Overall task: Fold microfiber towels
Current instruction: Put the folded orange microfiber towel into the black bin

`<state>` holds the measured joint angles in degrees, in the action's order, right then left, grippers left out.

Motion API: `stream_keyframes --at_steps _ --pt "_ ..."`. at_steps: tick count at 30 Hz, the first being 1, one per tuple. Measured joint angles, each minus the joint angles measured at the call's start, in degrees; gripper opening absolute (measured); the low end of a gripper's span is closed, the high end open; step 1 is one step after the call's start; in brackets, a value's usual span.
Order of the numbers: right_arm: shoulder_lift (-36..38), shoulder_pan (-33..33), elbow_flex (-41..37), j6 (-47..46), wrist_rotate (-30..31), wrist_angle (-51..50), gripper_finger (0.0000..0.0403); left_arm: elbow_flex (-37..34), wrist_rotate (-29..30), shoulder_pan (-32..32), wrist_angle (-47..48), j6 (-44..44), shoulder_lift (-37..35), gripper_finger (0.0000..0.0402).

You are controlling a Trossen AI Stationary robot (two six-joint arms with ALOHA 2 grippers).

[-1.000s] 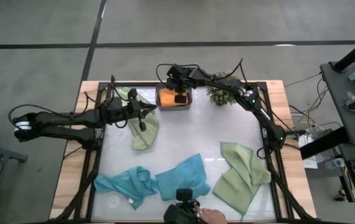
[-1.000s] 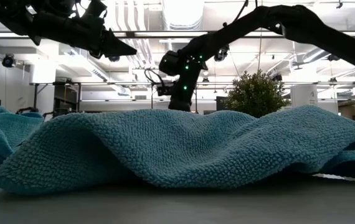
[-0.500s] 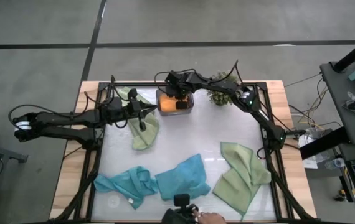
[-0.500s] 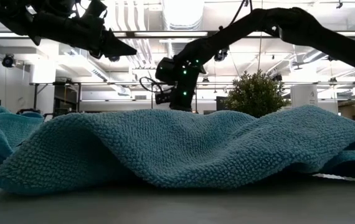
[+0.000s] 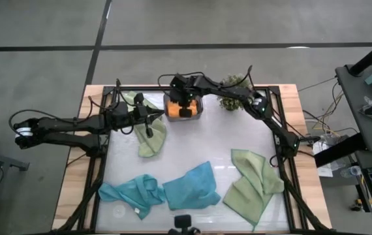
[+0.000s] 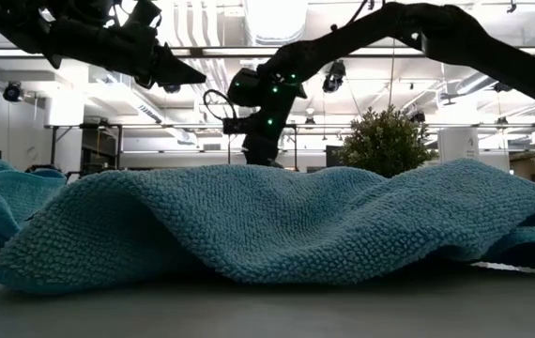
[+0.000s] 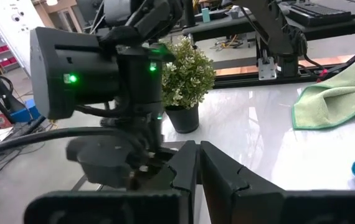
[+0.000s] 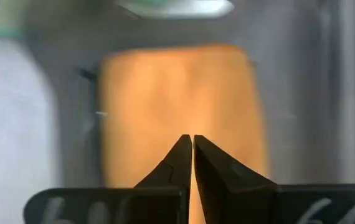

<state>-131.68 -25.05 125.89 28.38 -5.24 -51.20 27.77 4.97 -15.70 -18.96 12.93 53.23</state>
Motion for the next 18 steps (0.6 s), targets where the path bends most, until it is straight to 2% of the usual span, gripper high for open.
stream_keyframes --at_steps 2,5,10,18 --pt "-0.5 0.6 -0.1 -0.4 -1.7 0.2 0.0011 0.0 0.0 0.0 0.0 0.0 0.0 0.0008" --pt "-2.2 1.0 -0.7 -0.6 -1.0 1.8 0.0011 0.0 0.0 0.0 0.0 0.0 0.0 0.0008" --pt "-4.9 0.9 -1.0 -0.3 6.7 6.9 0.0011 0.0 0.0 0.0 0.0 0.0 0.0 0.0008" --pt "-4.1 1.1 -0.7 0.1 6.7 7.2 0.0011 0.0 0.0 0.0 0.0 0.0 0.0 0.0008"
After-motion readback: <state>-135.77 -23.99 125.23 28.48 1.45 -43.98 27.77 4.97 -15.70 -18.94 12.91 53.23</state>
